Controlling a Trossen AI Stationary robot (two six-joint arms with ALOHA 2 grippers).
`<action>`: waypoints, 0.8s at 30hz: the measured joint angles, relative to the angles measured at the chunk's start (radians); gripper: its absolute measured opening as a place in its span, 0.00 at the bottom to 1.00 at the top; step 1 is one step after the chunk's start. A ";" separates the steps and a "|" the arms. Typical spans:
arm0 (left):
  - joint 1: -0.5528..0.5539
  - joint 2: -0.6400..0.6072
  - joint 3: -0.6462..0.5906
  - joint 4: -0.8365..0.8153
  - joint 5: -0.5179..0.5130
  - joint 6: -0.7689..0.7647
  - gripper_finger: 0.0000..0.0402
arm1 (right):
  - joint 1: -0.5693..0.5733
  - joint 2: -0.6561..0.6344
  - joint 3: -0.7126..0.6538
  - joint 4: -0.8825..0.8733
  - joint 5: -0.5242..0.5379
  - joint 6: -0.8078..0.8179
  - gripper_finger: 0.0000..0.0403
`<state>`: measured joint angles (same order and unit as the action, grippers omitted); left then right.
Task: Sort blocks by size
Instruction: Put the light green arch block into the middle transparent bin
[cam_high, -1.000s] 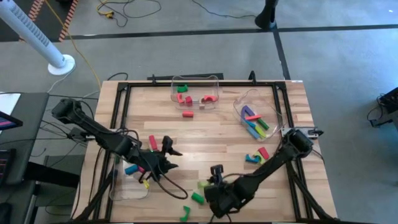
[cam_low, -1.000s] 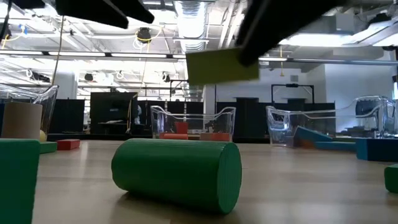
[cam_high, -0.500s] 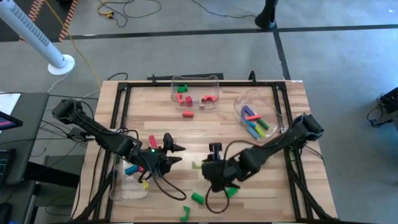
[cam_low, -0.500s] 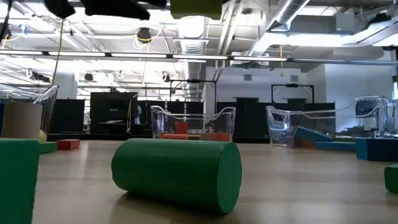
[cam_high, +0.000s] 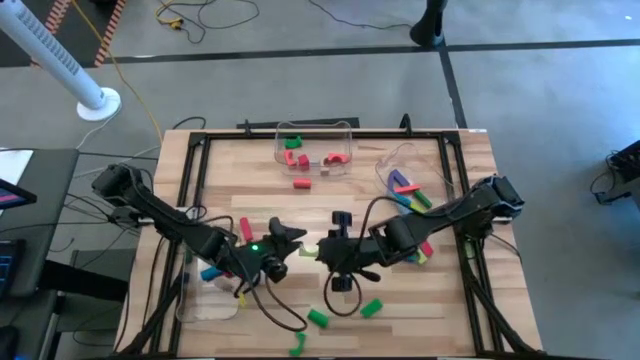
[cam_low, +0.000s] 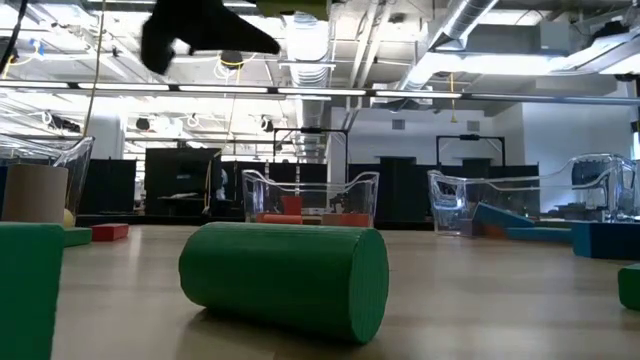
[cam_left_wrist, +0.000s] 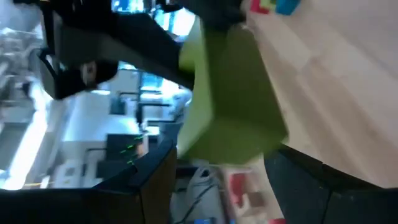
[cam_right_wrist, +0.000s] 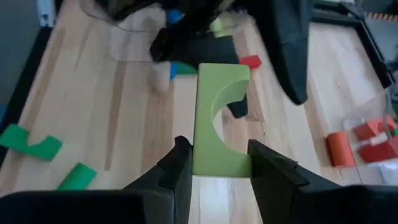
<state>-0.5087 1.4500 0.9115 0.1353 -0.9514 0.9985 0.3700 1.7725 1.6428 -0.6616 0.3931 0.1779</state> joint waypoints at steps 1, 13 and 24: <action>0.000 0.015 0.000 0.036 -0.018 0.028 0.58 | -0.009 0.000 0.000 0.002 -0.012 0.009 0.39; 0.002 0.055 0.000 0.203 -0.055 0.100 0.58 | -0.045 -0.003 0.000 -0.015 -0.028 0.069 0.39; 0.002 0.054 0.000 0.197 -0.116 0.095 0.46 | -0.072 -0.003 0.000 0.007 -0.029 0.111 0.39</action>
<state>-0.5064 1.5043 0.9112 0.3325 -1.0678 1.0939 0.2978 1.7699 1.6428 -0.6550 0.3645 0.2893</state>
